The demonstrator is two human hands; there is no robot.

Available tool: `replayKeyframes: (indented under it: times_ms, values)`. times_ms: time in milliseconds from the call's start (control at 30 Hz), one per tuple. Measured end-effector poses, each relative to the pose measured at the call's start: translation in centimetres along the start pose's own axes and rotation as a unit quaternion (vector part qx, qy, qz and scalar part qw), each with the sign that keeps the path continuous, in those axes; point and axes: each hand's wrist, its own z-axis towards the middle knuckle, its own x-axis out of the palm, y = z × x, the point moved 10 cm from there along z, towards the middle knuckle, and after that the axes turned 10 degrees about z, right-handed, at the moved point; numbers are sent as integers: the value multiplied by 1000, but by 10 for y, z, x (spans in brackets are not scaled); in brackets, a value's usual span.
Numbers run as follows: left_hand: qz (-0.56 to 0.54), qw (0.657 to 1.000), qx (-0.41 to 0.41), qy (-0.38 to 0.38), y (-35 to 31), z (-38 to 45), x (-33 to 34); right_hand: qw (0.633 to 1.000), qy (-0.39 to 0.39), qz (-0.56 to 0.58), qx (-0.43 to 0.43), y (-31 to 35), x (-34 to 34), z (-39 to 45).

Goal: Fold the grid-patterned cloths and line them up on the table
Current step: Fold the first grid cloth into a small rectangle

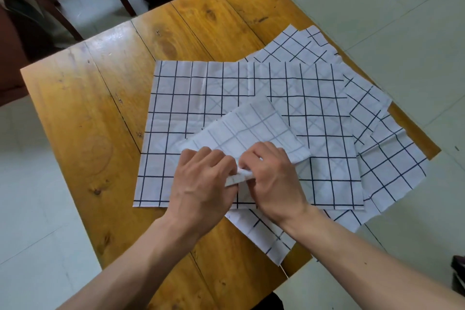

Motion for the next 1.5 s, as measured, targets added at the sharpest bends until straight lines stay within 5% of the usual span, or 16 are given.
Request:
replayKeyframes:
  times_ms: [200,667,833,1300,1500]
  values:
    - [22,997,-27,67,44,-8,31,998,-11,66,-19,-13,-9,-20]
    - [-3,994,98,40,25,-57,7,993,55,23,-101,-19,5,-28]
    - [-47,987,145,43,8,-70,16,995,90,22,-46,-41,9,-36]
    - [-149,986,-12,67,60,-71,44,992,82,79,60,-63,9,-36]
    - [-224,956,-175,71,82,-64,46,979,64,152,118,-72,4,-25]
